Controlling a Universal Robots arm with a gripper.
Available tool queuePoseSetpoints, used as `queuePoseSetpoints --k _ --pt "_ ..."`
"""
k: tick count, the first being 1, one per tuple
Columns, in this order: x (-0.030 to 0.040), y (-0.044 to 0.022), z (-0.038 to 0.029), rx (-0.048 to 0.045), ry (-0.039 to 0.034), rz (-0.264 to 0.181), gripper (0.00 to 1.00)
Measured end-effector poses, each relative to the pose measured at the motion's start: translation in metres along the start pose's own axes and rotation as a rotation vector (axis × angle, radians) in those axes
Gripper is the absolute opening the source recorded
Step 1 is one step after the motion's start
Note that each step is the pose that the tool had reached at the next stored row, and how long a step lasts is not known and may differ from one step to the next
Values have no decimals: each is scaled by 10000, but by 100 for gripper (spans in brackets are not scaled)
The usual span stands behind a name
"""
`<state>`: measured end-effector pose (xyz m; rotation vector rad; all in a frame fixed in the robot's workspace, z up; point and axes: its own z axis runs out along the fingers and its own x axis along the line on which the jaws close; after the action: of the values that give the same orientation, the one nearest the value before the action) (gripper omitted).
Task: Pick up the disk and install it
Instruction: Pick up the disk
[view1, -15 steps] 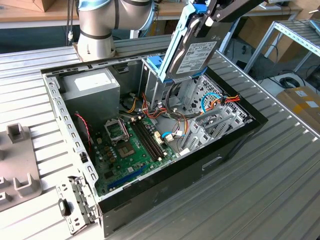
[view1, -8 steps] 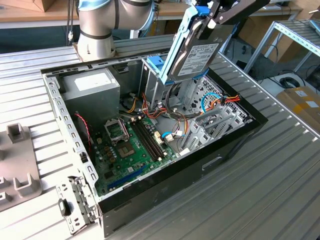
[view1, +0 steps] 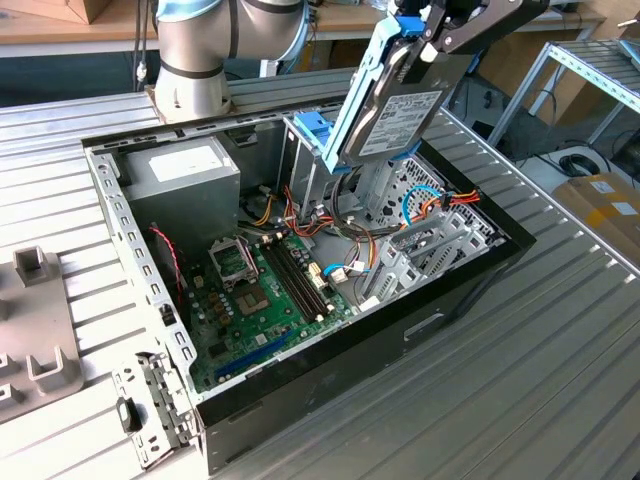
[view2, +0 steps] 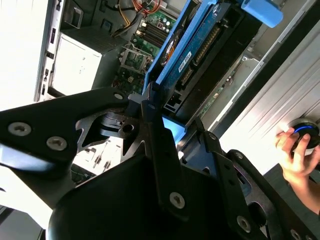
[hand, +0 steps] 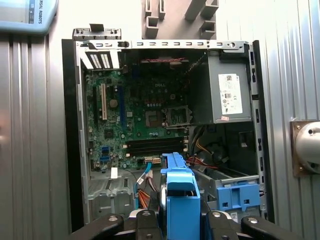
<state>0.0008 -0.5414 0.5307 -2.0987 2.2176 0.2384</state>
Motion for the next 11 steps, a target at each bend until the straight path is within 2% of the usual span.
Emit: queuePoseSetpoints --k 11 --pt "69 -4 -4 0 -1 0 37"
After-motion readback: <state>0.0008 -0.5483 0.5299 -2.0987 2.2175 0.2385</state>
